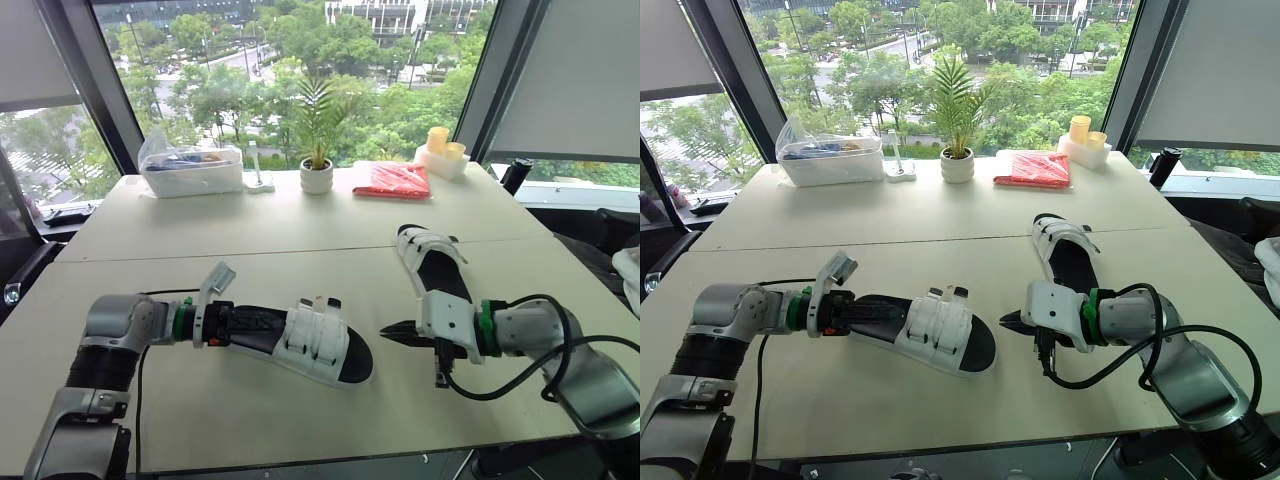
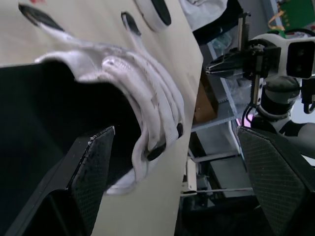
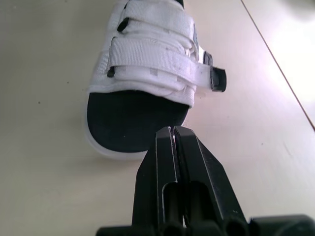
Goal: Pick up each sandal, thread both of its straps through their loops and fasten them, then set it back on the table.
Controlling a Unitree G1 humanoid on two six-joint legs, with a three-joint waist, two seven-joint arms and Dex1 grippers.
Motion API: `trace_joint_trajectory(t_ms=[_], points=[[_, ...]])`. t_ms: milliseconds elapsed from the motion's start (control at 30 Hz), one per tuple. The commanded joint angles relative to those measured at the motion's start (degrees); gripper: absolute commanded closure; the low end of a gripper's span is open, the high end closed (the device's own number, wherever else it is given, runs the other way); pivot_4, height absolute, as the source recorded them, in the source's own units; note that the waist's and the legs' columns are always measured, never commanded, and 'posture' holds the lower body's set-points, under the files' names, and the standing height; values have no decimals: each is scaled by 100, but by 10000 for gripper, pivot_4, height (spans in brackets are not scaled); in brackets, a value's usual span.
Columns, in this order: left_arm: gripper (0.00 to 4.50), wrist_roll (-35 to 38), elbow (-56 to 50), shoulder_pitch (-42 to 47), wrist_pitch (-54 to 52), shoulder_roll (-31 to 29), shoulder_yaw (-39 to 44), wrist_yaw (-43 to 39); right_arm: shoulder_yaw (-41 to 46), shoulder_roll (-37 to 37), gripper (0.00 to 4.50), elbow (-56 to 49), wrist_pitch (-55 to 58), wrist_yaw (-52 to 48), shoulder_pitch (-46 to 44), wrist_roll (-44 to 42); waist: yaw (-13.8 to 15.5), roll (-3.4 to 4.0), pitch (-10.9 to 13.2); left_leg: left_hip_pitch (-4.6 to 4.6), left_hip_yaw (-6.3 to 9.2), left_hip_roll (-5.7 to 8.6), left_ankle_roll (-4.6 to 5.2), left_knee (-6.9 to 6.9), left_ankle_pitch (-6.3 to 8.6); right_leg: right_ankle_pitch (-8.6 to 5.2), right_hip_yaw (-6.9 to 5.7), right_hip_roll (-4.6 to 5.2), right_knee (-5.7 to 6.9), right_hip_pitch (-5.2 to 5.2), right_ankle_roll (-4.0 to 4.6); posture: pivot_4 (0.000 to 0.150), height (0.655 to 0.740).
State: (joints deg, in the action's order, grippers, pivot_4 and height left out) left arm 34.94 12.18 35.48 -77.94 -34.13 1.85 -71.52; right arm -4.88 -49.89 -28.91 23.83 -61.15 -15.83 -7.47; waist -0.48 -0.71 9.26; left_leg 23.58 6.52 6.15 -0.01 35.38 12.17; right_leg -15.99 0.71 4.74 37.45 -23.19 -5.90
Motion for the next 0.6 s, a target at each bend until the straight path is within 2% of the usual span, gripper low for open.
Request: trace_joint_trajectory(t_ms=[33, 167, 267, 600], points=[[3883, 222, -138, -174, -177, 100, 96, 348, 222, -143, 45000, -346, 38, 97, -5, -69, 0, 1, 0, 0, 0, 0, 0, 0, 0, 0, 0, 0, 0, -1, 0, 1500, 7400], [3883, 269, 43, -278, -10, 379, 25, 617, 282, -200, 45000, -460, 143, 173, 6, -117, 4, 2, -2, 0, -1, -1, -1, -3, 0, 0, 0, 2, -2, -2, 1, 1500, 7400], [3883, 207, 562, -6, 245, 823, -14, 853, 336, -239, 45000, -603, 274, 231, 19, -164, 84, 4, -3, -2, -2, 2, -1, -1, 0, 0, -1, 5, -4, 2, 1, 1500, 7400], [3883, -53, 2057, 800, 787, 1625, -429, 711, 442, -389, 45000, -822, 508, 376, 136, -287, 411, 14, -8, -8, 6, 7, -3, 69, 14, -10, -15, 10, -32, 44, 19, 1500, 7400]])
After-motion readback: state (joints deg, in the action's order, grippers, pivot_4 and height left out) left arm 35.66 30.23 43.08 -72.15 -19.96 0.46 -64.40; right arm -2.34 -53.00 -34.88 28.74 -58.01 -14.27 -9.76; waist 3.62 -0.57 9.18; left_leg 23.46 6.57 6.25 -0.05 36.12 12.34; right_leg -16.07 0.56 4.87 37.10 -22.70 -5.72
